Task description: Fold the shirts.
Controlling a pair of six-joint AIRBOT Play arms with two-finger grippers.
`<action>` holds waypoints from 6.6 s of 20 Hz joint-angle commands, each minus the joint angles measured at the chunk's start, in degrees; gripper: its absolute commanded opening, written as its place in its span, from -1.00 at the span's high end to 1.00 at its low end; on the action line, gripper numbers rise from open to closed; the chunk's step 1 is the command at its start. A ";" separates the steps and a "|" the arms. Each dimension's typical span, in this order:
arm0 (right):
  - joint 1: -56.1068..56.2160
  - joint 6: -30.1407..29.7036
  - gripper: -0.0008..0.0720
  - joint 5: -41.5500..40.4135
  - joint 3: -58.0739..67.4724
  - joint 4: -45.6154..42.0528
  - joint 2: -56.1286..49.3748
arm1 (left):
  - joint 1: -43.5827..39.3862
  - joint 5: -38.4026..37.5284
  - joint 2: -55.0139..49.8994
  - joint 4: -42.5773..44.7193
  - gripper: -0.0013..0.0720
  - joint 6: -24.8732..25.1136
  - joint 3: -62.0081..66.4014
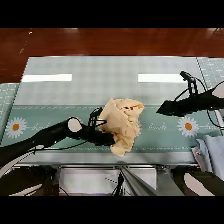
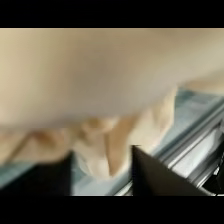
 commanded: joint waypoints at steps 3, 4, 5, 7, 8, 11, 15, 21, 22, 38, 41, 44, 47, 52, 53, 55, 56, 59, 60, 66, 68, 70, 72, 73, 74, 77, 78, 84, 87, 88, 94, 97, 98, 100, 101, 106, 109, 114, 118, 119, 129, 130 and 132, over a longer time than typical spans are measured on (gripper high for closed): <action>0.76 -3.19 -0.52 6.84 -0.31 8.87 0.02 | -0.55 0.94 -6.82 -2.21 0.91 3.80 2.73; 2.51 -3.41 -0.52 6.08 -0.31 8.35 0.02 | -0.55 0.04 -6.91 -2.21 0.90 3.82 2.80; 4.74 -3.56 -0.52 4.33 -0.31 7.96 0.02 | -0.55 -0.63 -6.82 -2.19 0.91 3.87 2.82; 10.69 -3.54 -0.52 -2.36 -0.31 7.61 0.00 | -0.55 -2.14 -6.73 -2.19 0.91 4.48 2.84; 13.42 -3.48 -0.52 -6.64 -0.31 7.45 0.00 | -0.55 -2.73 -6.73 -2.21 0.91 4.63 2.84; 16.52 -0.20 -0.53 -18.03 -0.31 6.84 -1.38 | -0.57 -4.44 -6.47 -2.19 0.91 5.38 2.86; 16.55 0.72 -0.53 -22.32 -0.31 5.95 -6.40 | -0.57 -5.25 -5.09 -2.21 0.91 5.97 2.86; 16.57 -1.60 0.53 -28.87 -0.26 19.10 -17.51 | -0.57 -5.38 -4.70 -2.19 0.91 6.01 2.86; 16.52 -1.73 0.91 -28.83 -0.22 18.99 -17.84 | -0.57 -5.38 -4.35 -2.19 0.91 6.56 2.86; -1.62 5.35 0.91 -19.08 43.39 -10.78 19.28 | 38.86 -2.03 50.90 4.20 0.91 2.05 40.87; -1.62 9.68 0.91 -15.21 49.37 -20.04 20.20 | 43.82 -9.60 49.88 12.22 0.92 1.99 50.86; -1.62 9.70 0.91 -3.61 53.70 -23.52 20.20 | 45.86 -18.93 49.64 19.21 0.92 -1.60 54.64; -1.62 9.70 0.91 11.58 54.58 -23.89 20.17 | 45.86 -31.06 49.44 22.05 0.91 -5.14 54.55; -1.62 8.59 0.91 31.61 54.58 -26.58 13.75 | 45.86 -46.36 48.24 31.30 0.91 -8.50 48.22; -1.62 8.28 0.91 30.99 54.58 -25.66 11.50 | 45.86 -46.16 48.17 31.02 0.91 -8.50 45.03; -1.62 7.82 0.91 28.39 54.58 -22.51 5.25 | 45.86 -43.82 47.87 29.35 0.91 -8.48 38.27; -1.62 6.82 0.91 26.95 54.58 -20.39 1.20 | 45.86 -41.27 47.69 27.08 0.91 -8.46 34.34; -1.53 6.27 0.91 19.61 54.58 -11.78 -11.72 | 45.86 -32.22 46.77 21.11 0.91 -7.17 22.97; -1.11 5.75 0.91 15.85 54.60 -9.60 -15.85 | 45.86 -30.08 46.18 21.05 0.91 -6.56 19.65; -0.07 11.28 0.91 -3.41 54.58 2.67 -35.69 | 45.70 -27.98 38.95 21.03 0.91 -2.56 3.45; -0.09 12.15 0.91 -1.90 54.58 3.39 -40.11 | 45.07 -27.71 36.48 20.46 0.91 -1.97 -0.52; -0.13 11.23 0.87 1.18 54.58 2.80 -43.04 | 43.82 -26.29 34.64 20.02 0.91 -1.75 -3.56; -0.33 7.76 0.04 3.32 54.60 3.26 -43.47 | 42.42 -25.00 33.27 20.02 0.91 -1.73 -4.81; -0.59 6.03 -0.22 5.01 54.60 3.52 -42.71 | 41.75 -24.61 32.68 20.04 0.91 -1.66 -4.83; -0.68 4.44 -0.22 8.02 54.60 3.10 -41.31 | 41.22 -24.15 32.37 20.02 0.91 -1.55 -4.83; 0.35 2.51 -0.22 18.12 54.40 -14.69 -36.04 | 40.57 -23.74 32.26 20.04 0.91 -0.04 -4.83; 0.61 3.58 -0.22 19.26 52.13 -22.38 -33.53 | 40.61 -23.76 32.26 20.04 0.91 0.13 -4.83; -0.07 6.23 -0.42 6.62 4.61 -5.57 -6.95 | 40.61 -23.80 32.28 19.80 0.91 4.90 -4.83; 4.57 6.99 -0.52 -3.67 -15.89 9.57 5.81 | 40.61 -23.80 32.28 19.61 0.91 5.97 -4.83; 7.10 10.82 -0.52 -8.79 -20.57 9.86 9.16 | 40.61 -23.80 32.28 19.58 0.91 5.97 -4.83; 27.04 26.36 -0.52 -33.24 -30.40 11.58 12.39 | 40.61 -23.82 32.28 19.56 0.91 6.25 -4.83; 35.50 35.71 -0.52 -44.30 -30.42 11.17 8.79 | 40.61 -23.98 32.28 19.58 0.91 7.50 -4.83; 37.44 38.12 -0.52 -46.10 -30.42 11.47 6.88 | 40.61 -23.98 32.28 19.58 0.91 7.50 -4.83; 41.09 39.45 -0.52 -49.11 -30.40 13.70 3.19 | 40.61 -24.39 32.28 19.58 0.91 7.50 -4.68; 42.91 39.45 -0.51 -51.01 -30.40 15.78 1.57 | 40.61 -24.55 32.28 19.58 0.91 7.50 -4.66; 49.70 39.41 0.48 -68.13 -29.57 25.73 -2.80 | 40.63 -23.91 32.28 18.34 0.91 7.63 -3.96; 48.04 32.04 0.91 -67.45 -25.05 25.35 0.59 | 40.63 -22.91 32.30 14.21 0.91 9.01 -0.39; 36.41 23.39 0.91 -52.13 -8.55 14.14 20.70 | 44.48 -17.44 33.68 0.98 0.91 11.96 19.78; 20.46 29.66 0.91 -36.57 8.35 5.95 33.77 | 55.71 -2.14 33.97 -18.29 0.91 11.91 39.91; 15.58 30.95 0.91 -29.66 13.07 3.96 35.34 | 57.90 1.05 34.03 -22.21 0.91 11.93 43.85; -1.79 30.51 0.91 -7.43 41.99 -1.44 36.09 | 61.92 -0.66 45.90 -23.80 0.91 17.88 54.53; -1.79 30.51 0.91 -7.34 42.97 -1.16 35.95 | 61.81 -0.85 47.65 -23.52 0.91 20.06 54.53; -1.79 30.08 0.91 -6.56 45.16 -3.06 35.71 | 61.83 -1.16 50.71 -20.63 0.91 23.50 54.53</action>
